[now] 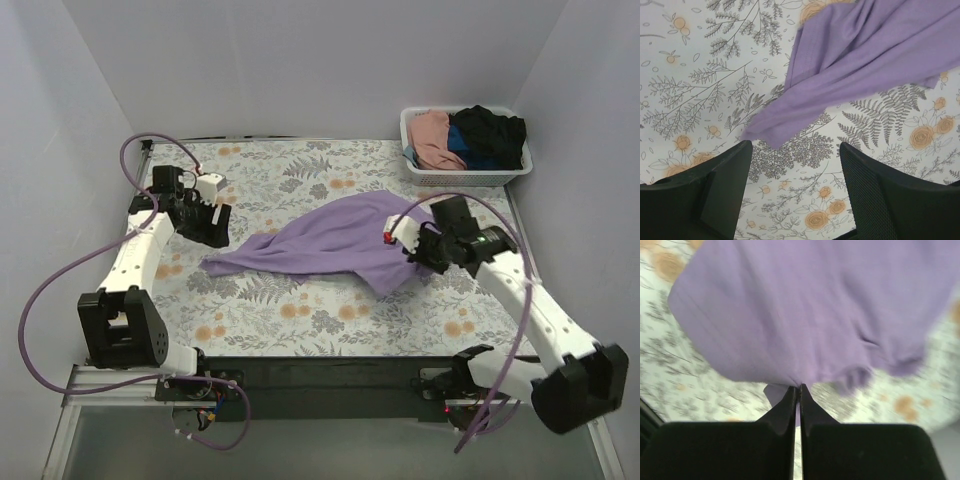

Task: Fold and stack the t-shirts
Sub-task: Flatten the tshirt out

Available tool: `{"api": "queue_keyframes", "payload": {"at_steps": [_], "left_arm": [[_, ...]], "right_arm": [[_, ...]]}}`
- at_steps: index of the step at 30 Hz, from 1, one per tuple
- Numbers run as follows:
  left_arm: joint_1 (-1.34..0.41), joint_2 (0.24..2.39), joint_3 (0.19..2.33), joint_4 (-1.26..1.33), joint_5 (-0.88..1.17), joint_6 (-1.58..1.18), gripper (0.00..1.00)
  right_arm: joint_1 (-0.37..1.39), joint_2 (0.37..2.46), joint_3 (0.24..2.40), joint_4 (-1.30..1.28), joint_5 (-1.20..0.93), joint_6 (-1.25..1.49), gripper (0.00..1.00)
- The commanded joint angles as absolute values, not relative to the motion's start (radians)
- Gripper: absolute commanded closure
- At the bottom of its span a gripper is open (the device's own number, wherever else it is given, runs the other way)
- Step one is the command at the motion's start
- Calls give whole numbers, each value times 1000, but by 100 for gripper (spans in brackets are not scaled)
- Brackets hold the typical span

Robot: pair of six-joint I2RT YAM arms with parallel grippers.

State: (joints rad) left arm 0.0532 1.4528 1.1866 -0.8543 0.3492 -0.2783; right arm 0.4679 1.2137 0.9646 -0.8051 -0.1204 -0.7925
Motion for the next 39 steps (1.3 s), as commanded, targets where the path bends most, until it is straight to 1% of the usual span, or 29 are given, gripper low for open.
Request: {"api": "queue_keyframes", "payload": {"at_steps": [1, 5, 6, 8, 10, 11, 13, 14, 15, 19, 22, 23, 25, 30, 34, 39], "left_arm": [[54, 1355, 1198, -903, 432, -174, 31], [52, 1295, 1151, -968, 497, -34, 33], [52, 1258, 1105, -966, 505, 27, 33], [46, 1217, 1059, -963, 505, 72, 35], [37, 1177, 1004, -986, 508, 156, 38], [29, 1169, 988, -1000, 500, 176, 41], [26, 1138, 944, -1000, 486, 218, 43], [26, 1128, 933, -1012, 488, 238, 47], [26, 1120, 921, -1025, 497, 262, 49], [15, 1039, 838, -1098, 564, 466, 55], [-76, 970, 738, -1080, 500, 523, 56], [-119, 939, 695, -1048, 458, 525, 56], [-153, 917, 666, -1022, 437, 526, 55], [-274, 933, 603, -870, 358, 433, 48], [-291, 1035, 607, -786, 328, 416, 46], [-308, 1091, 588, -732, 319, 436, 46]], "right_arm": [[375, 1054, 964, -985, -115, -967, 99], [293, 968, 822, -1000, -71, -1055, 99], [281, 956, 775, -997, -66, -1069, 99], [246, 957, 755, -994, -78, -1074, 99], [227, 976, 759, -993, -83, -1068, 99], [189, 980, 771, -992, -86, -1074, 99], [120, 1000, 839, -1000, -121, -1120, 99], [62, 1009, 856, -1005, -130, -1135, 99], [46, 1025, 871, -1011, -139, -1162, 99], [38, 1057, 876, -1037, -161, -1169, 99], [38, 1087, 874, -1037, -175, -1155, 99], [37, 1101, 876, -1037, -178, -1141, 99], [38, 1111, 877, -1037, -186, -1134, 99], [37, 1114, 880, -1038, -187, -1118, 99], [38, 1112, 888, -1040, -183, -1106, 99], [37, 1126, 897, -1039, -184, -1086, 99]]}}
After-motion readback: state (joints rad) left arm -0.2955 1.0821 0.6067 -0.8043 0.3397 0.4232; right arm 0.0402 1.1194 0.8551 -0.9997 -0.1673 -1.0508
